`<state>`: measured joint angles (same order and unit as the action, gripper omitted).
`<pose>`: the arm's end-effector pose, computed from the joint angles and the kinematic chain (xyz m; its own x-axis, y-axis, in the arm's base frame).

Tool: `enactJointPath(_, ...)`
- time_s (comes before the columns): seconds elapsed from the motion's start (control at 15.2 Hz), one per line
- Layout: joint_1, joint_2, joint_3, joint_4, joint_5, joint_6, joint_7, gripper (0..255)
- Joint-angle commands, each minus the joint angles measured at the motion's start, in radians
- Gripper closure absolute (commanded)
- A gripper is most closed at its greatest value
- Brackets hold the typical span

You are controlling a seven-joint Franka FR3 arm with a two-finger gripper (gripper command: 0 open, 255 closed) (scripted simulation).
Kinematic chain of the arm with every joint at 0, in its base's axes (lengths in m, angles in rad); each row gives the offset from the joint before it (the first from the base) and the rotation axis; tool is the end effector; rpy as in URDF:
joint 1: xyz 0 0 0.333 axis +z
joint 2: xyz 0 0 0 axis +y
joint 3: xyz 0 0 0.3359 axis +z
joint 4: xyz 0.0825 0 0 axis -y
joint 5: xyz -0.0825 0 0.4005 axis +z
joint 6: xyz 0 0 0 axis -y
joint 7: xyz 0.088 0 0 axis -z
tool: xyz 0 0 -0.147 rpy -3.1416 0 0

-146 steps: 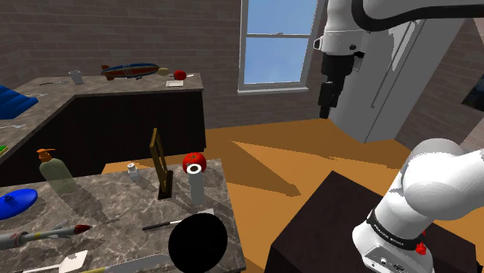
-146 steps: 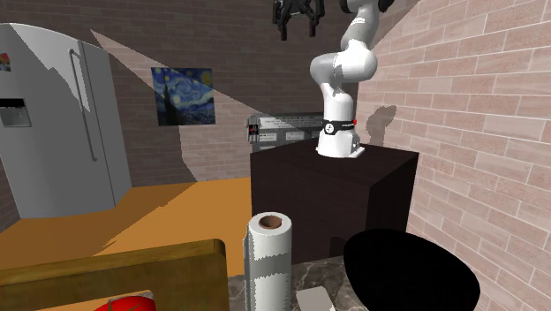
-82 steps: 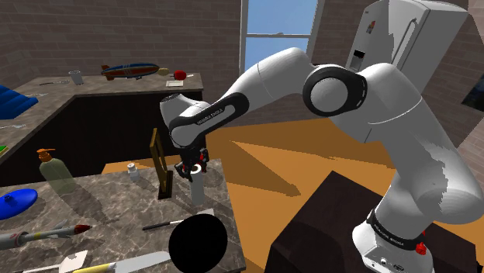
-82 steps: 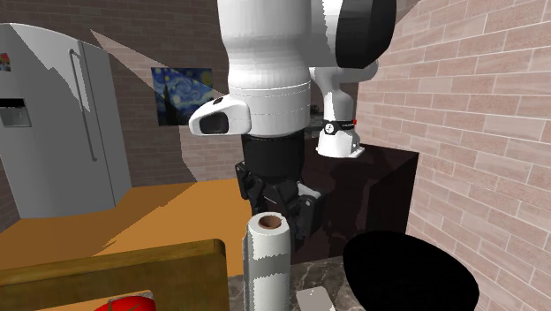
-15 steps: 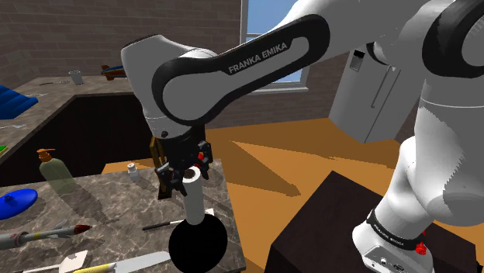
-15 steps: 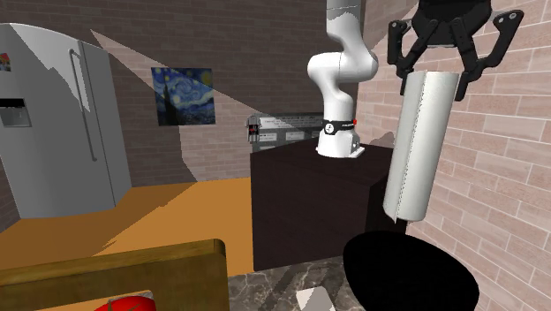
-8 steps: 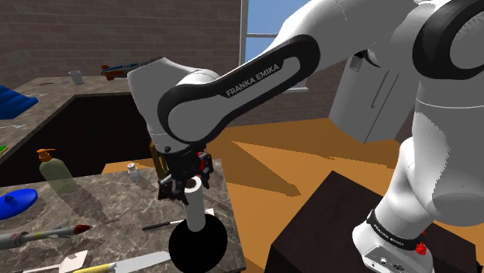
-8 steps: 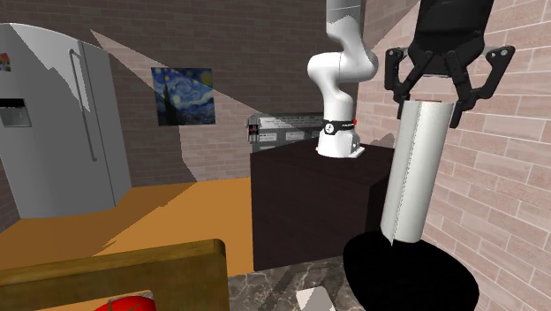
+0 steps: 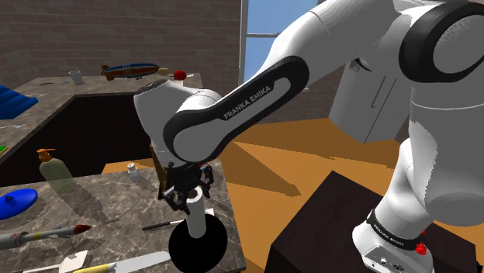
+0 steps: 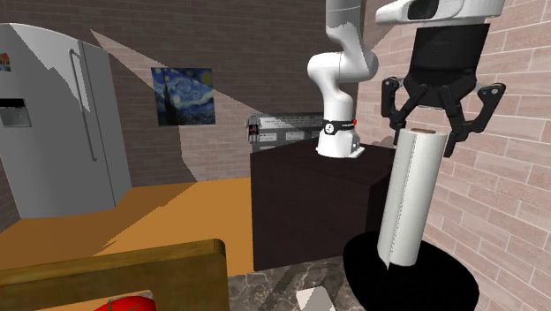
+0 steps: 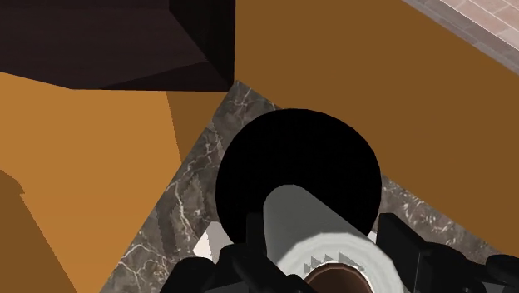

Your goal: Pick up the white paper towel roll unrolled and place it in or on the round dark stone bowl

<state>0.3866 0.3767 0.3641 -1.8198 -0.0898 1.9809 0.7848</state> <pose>0.4728 0.4147 0.2985 0.9850 -0.0092 -0.1726 0.0067 -0.9958 0.0915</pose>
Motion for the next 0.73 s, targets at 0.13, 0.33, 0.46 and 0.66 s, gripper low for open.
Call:
enactJointPath(0.13, 0.003, 0.022, -0.004, -0.017, -0.009, 0.039, 0.004, 255)
enactJointPath(0.33, 0.003, 0.022, -0.004, -0.017, -0.009, 0.039, 0.004, 255)
enactJointPath(0.46, 0.003, 0.022, -0.004, -0.017, -0.009, 0.039, 0.004, 255)
enactJointPath(0.66, 0.003, 0.022, -0.004, -0.017, -0.009, 0.039, 0.004, 0)
